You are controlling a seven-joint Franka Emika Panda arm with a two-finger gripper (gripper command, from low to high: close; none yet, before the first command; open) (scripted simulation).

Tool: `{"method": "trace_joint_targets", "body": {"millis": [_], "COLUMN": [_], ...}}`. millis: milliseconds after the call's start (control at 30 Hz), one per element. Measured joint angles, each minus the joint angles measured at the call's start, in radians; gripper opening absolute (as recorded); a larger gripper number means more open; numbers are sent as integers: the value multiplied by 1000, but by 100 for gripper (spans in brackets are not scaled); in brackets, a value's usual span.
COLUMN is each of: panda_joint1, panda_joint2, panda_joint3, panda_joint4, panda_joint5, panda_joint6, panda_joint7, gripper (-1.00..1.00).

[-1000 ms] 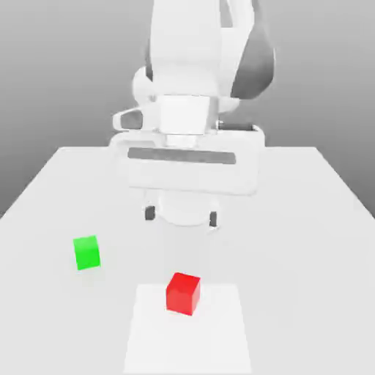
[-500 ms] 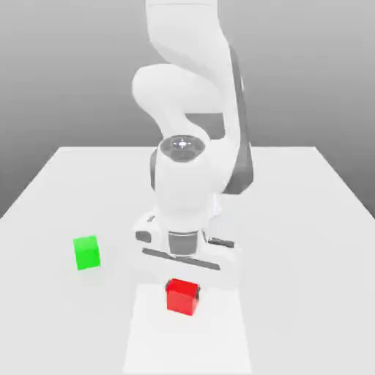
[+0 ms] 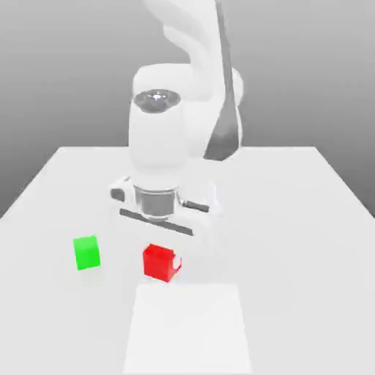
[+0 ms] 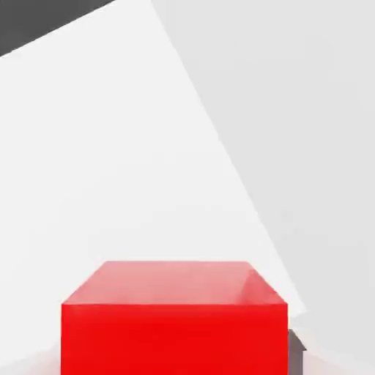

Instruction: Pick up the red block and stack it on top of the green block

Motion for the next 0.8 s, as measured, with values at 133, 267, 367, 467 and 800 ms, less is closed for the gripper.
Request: {"method": "trace_joint_targets", "body": {"millis": [133,267,367,467,800], "panda_joint1": [-133,-266,-362,-375,-324], "panda_joint2": [-72,-139,-186,-135,99], "panda_joint3": [-67,-129,-175,-201,-229], "panda_joint4": [-32,-66,-93,-99,-93], "panda_joint5": [-48,-74,-85,-66,33], "panda_joint6": [-37,-70,-93,-37,190], "panda_joint7": [65,117,150,146,82], "gripper": [-100,-100,-100,-100,100]}}
